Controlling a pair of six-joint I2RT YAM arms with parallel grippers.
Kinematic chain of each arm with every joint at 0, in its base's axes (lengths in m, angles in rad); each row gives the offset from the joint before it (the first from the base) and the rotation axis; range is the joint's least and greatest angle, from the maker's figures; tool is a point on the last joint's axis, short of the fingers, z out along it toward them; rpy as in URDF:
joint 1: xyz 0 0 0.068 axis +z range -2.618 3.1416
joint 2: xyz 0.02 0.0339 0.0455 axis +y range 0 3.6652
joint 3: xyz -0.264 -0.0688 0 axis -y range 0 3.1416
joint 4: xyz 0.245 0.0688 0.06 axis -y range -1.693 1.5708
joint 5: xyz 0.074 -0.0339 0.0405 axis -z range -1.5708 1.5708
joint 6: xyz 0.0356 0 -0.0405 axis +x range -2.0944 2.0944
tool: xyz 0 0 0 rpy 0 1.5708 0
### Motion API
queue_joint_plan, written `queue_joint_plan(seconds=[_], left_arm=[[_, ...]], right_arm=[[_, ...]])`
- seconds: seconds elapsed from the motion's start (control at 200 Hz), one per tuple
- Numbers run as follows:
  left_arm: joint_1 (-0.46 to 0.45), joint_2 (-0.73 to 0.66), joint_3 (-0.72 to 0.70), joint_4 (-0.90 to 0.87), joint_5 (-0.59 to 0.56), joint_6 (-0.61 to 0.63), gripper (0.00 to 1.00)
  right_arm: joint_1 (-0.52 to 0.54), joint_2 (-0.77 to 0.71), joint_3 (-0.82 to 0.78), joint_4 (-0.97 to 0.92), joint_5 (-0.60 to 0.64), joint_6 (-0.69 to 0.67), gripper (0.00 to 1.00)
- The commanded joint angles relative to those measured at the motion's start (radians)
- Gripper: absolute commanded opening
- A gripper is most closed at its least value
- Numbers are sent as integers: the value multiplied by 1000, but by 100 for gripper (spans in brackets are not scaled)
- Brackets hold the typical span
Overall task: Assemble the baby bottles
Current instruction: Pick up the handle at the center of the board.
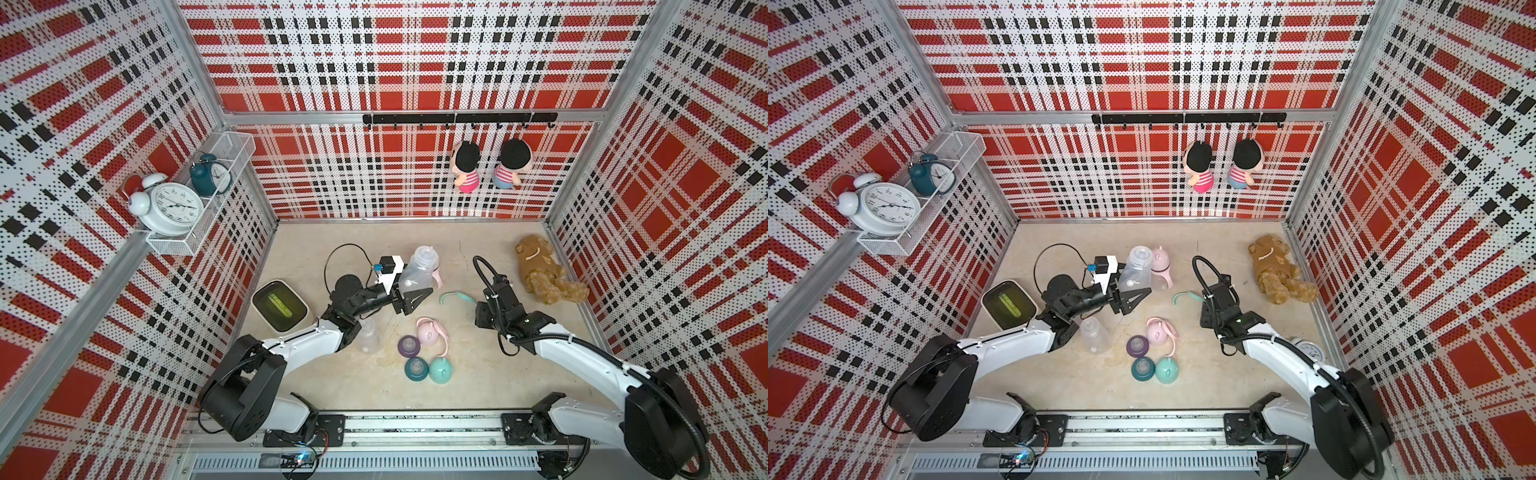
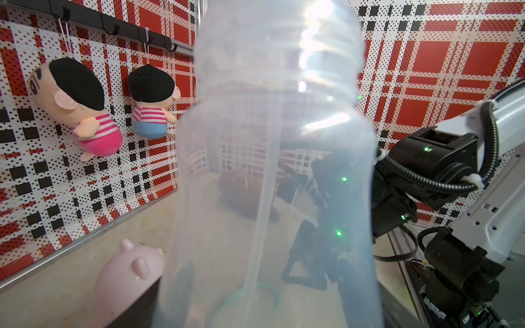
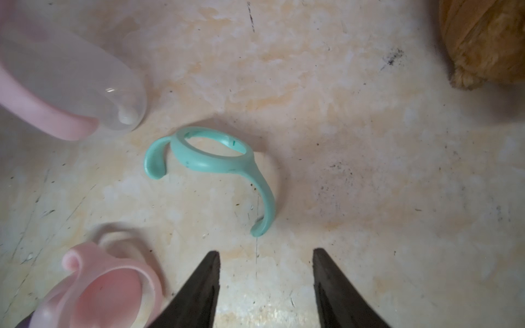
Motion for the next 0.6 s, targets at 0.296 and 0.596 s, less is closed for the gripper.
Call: queue_joint_plan(seconds=[0.296, 0.596], left_arm=[[-4, -50, -14, -35, -24, 36, 0], [-2, -50, -17, -37, -29, 39, 0]], right_arm=[[-25, 225, 27, 188, 64, -14, 41], [-41, 317, 48, 238, 38, -44, 33]])
